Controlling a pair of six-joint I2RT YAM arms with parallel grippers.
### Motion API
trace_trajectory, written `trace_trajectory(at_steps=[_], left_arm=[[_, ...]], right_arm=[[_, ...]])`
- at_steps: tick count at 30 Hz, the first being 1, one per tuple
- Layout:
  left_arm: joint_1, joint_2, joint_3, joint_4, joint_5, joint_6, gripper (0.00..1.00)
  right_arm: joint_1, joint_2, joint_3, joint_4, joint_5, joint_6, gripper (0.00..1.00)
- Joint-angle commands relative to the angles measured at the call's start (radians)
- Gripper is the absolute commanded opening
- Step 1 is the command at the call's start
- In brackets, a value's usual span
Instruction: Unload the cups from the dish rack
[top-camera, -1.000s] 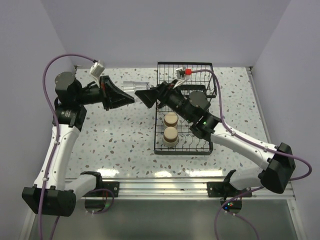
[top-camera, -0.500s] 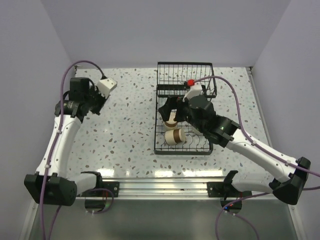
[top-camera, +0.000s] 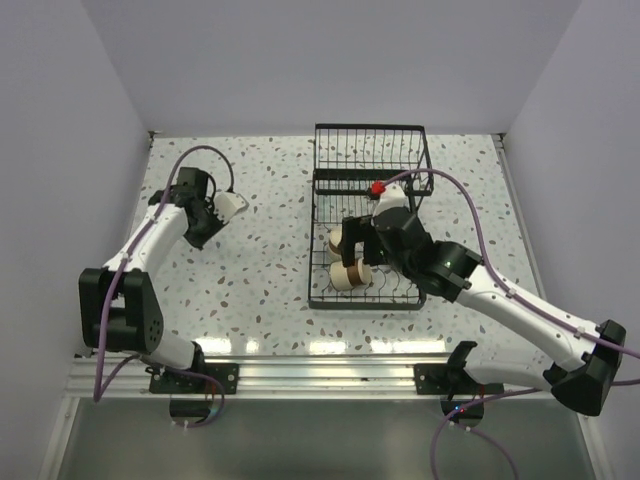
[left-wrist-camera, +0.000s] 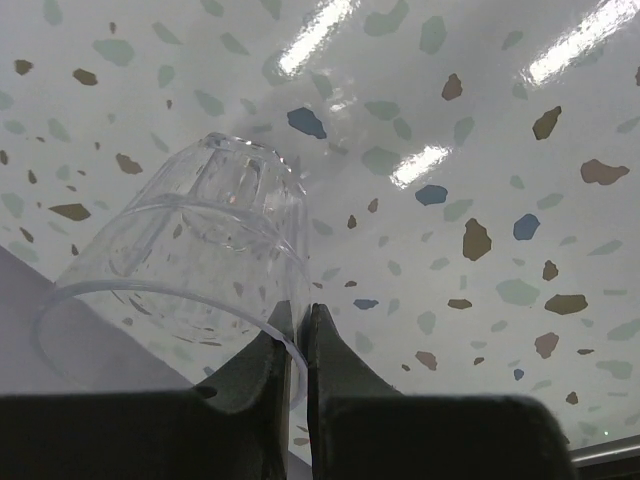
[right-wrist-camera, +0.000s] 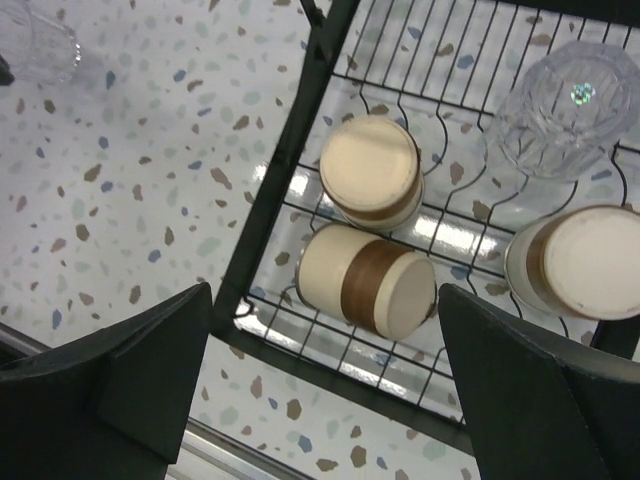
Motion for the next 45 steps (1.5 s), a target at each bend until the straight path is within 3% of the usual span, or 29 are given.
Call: trace_trajectory(at_steps=[1, 6, 12, 16, 19, 22, 28, 34, 38, 45], left_arm=[[-0.007, 0.047, -0.009, 0.029, -0.033, 0.046, 0.0], [-0.014, 0.09, 0.01, 0.03, -0.027, 0.046, 0.02], [-0.022, 0.09, 0.023, 0.035, -0.019, 0.041, 0.28], [-0.022, 0.067, 0.04, 0.024, -0.006, 0.032, 0.55], [-0.024, 0.032, 0.069, 0.006, 0.028, 0.023, 0.68], [-0.027, -0.011, 0.125, -0.022, 0.083, -0.014, 0.74], [-0.086, -0.149, 0.218, -0.026, 0.273, -0.114, 0.76], [-0.293, -0.216, 0.192, 0.016, 0.427, -0.239, 0.7], [-0.413, -0.198, 0.108, 0.128, 0.399, -0.322, 0.66], [-0.536, -0.14, 0.039, 0.179, 0.379, -0.368, 0.66]], right_arm=[[0.003, -0.054, -0.07, -0.031, -0.033, 0.003, 0.98], [-0.015, -0.098, -0.142, -0.029, -0.053, 0.052, 0.98], [-0.04, -0.099, -0.188, -0.005, -0.077, 0.074, 0.98], [-0.08, -0.1, -0.243, 0.06, -0.146, 0.107, 0.98], [-0.135, -0.1, -0.317, 0.188, -0.232, 0.152, 0.98], [-0.186, -0.083, -0.384, 0.316, -0.344, 0.199, 0.98], [-0.229, -0.082, -0.476, 0.413, -0.35, 0.287, 0.98], [-0.245, -0.056, -0.541, 0.488, -0.305, 0.374, 0.98], [-0.25, -0.06, -0.556, 0.491, -0.257, 0.413, 0.98], [-0.25, -0.022, -0.602, 0.578, -0.274, 0.488, 0.98]])
